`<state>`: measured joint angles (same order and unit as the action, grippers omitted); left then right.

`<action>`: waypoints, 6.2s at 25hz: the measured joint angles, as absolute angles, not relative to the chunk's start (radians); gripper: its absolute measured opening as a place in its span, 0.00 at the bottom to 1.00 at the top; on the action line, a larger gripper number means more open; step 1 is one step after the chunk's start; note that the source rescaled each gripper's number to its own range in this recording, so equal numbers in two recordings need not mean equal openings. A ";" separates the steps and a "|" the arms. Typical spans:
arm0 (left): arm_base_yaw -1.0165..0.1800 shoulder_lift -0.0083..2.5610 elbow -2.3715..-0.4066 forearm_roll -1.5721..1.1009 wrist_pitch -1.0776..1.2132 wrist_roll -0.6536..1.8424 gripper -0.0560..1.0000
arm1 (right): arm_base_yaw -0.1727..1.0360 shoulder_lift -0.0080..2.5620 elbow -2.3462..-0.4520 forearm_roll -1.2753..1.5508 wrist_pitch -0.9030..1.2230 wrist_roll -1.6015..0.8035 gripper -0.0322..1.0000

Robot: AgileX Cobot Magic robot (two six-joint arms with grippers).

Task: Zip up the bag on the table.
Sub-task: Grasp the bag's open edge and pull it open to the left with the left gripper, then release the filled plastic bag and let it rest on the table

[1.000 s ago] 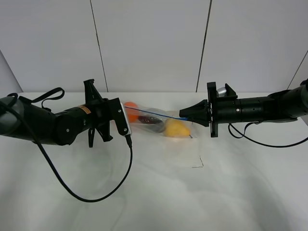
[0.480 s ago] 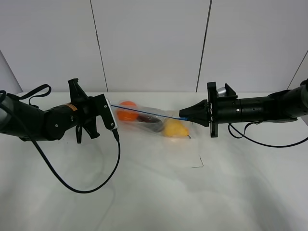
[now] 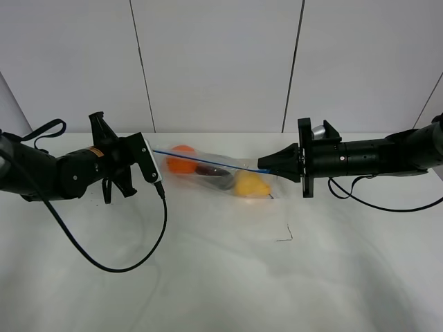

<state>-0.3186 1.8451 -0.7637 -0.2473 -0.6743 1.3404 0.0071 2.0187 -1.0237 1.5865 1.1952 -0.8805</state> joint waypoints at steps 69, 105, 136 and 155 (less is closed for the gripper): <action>-0.133 1.845 -0.764 -0.333 -0.625 0.738 0.93 | 0.007 2.019 -1.024 1.574 1.197 -0.873 0.03; -0.005 1.873 -1.299 -0.045 0.802 0.154 0.93 | 0.007 2.019 -1.024 1.574 1.199 -0.871 0.03; -0.003 1.839 -1.431 0.068 1.185 0.006 1.00 | 0.007 2.019 -1.024 1.574 1.199 -0.870 0.03; -0.003 1.032 -0.646 0.066 1.144 0.006 1.00 | 0.007 2.019 -1.024 1.574 1.199 -0.870 0.03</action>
